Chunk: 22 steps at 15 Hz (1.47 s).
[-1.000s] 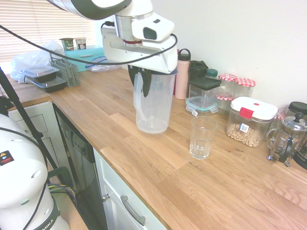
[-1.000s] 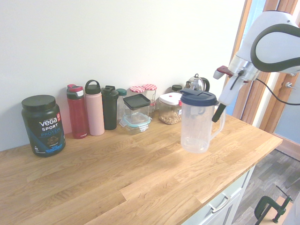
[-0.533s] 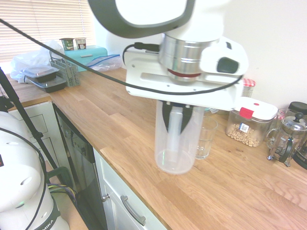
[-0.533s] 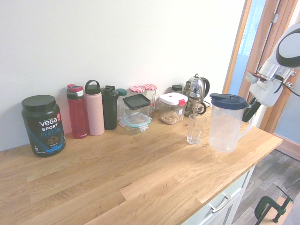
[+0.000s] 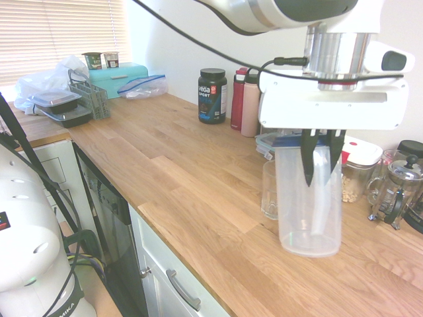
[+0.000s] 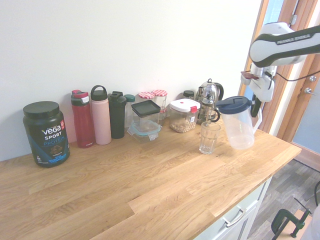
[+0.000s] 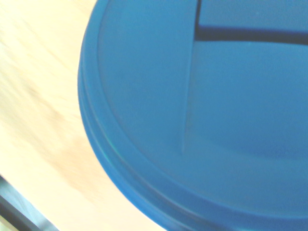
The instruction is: Pour me some water
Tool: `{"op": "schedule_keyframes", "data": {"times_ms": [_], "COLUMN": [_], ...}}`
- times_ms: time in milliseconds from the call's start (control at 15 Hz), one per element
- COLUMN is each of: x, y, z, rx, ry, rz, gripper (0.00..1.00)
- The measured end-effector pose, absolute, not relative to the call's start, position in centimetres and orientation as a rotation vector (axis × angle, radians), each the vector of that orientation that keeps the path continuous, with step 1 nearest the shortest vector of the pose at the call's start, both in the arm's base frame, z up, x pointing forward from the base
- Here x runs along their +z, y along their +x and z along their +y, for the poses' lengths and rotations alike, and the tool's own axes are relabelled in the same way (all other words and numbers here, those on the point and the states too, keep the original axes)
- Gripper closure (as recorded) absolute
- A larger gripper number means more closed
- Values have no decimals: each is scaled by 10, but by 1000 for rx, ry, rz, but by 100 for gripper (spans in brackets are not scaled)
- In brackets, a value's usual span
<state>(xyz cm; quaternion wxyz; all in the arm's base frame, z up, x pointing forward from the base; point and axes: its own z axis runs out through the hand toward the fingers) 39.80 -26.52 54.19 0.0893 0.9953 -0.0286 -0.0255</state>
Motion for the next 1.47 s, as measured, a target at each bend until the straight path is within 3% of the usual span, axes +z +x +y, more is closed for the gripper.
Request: {"op": "schedule_keyframes", "data": {"times_ms": [800, 1067, 1467], "x": [552, 525, 537], "y": [437, 436, 426], "z": [-189, -173, -176], "rx": [-328, -391, -391], "ry": [2493, 2401, 2363], "rz": [196, 226, 211], "gripper": [100, 100, 100]}}
